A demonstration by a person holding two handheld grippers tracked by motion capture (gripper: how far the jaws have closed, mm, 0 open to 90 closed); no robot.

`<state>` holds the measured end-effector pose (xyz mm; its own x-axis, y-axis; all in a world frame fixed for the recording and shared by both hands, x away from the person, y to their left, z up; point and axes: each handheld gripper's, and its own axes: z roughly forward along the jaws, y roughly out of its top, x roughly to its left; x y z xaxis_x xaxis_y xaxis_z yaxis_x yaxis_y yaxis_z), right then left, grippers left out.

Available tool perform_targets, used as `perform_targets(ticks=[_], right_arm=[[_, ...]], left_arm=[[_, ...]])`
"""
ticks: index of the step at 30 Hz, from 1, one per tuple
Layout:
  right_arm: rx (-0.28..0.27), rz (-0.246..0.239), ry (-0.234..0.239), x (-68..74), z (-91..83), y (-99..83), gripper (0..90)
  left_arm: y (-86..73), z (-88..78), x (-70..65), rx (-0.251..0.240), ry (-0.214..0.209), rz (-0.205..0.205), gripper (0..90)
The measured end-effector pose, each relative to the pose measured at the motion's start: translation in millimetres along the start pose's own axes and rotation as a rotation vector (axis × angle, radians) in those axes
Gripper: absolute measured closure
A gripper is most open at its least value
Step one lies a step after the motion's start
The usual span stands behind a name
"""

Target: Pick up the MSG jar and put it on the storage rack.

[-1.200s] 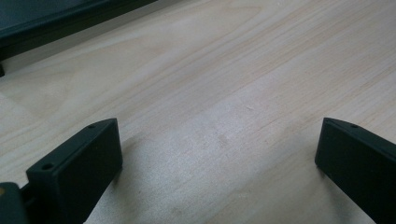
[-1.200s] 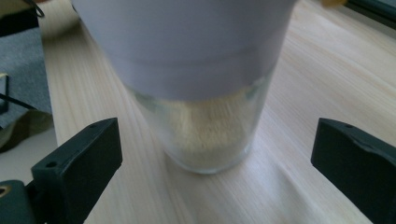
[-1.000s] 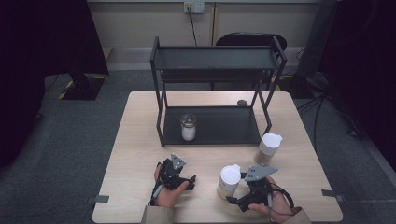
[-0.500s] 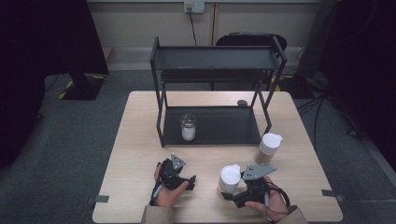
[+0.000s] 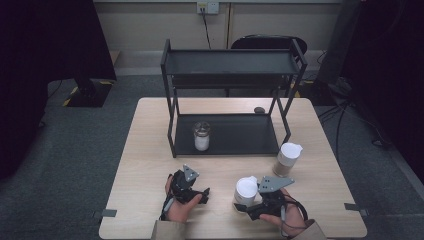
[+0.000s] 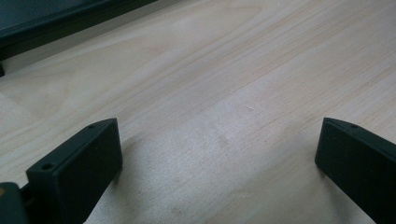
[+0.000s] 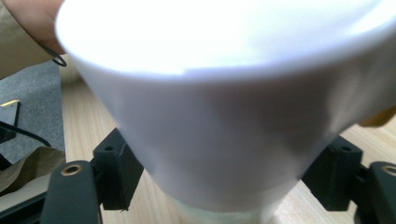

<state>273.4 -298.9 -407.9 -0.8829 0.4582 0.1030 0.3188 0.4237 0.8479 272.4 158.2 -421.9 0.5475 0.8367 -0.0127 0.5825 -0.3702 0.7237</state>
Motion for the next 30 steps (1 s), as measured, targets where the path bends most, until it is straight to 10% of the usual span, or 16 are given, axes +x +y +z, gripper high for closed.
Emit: perform_targets(ticks=[30], right_arm=[[-0.031,-0.028,-0.041,8.4,-1.2,-0.3,30.5]], left_arm=[[0.0,0.0,0.0,0.000,0.000,0.000,0.0]])
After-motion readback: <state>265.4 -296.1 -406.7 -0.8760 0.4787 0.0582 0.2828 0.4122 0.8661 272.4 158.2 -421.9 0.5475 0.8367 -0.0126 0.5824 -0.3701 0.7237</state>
